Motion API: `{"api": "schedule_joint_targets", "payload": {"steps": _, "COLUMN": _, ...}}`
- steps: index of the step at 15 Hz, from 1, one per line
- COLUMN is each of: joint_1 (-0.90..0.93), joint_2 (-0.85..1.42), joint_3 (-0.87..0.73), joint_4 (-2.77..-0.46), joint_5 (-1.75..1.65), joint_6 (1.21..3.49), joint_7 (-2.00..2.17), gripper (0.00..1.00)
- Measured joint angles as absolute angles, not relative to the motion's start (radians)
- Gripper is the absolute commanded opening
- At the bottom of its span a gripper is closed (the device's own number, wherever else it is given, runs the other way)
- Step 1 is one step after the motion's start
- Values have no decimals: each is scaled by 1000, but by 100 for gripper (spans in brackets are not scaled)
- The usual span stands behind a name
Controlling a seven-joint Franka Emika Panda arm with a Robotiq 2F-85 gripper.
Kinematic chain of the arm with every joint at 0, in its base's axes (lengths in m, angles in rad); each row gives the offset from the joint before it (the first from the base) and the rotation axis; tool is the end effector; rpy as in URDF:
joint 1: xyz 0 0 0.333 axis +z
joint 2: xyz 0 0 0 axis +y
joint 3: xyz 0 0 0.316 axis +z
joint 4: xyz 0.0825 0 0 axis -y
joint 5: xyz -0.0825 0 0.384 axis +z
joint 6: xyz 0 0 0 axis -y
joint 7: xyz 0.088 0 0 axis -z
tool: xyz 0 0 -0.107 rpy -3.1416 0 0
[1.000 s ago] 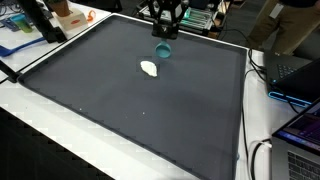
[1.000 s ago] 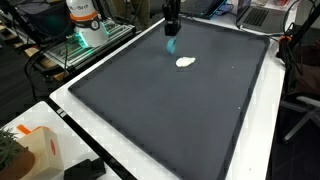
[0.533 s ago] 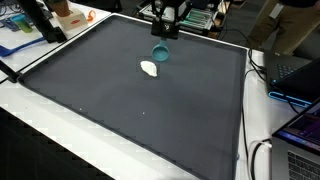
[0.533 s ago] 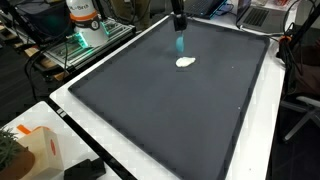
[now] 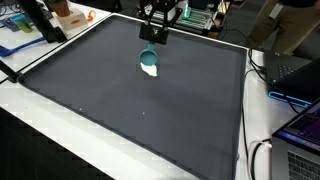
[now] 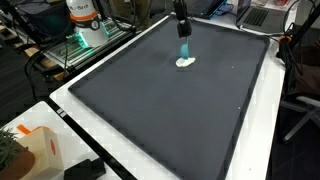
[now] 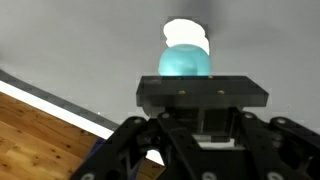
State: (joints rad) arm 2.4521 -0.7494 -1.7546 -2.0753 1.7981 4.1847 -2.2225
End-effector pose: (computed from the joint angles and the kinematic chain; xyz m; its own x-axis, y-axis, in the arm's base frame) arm 0.4656 0.1252 0.3274 0.8343 0.4442 0.3265 0.3744 -0.8913 0.2560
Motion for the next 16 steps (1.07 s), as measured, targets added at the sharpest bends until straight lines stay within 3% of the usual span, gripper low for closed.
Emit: {"api": "schedule_joint_targets", "payload": {"steps": 16, "joint_1": 2443, "joint_2": -833, "joint_3": -1818, "joint_4": -1957, "joint_5": 1844, "joint_6": 4202, "joint_7": -2135, "gripper": 22}}
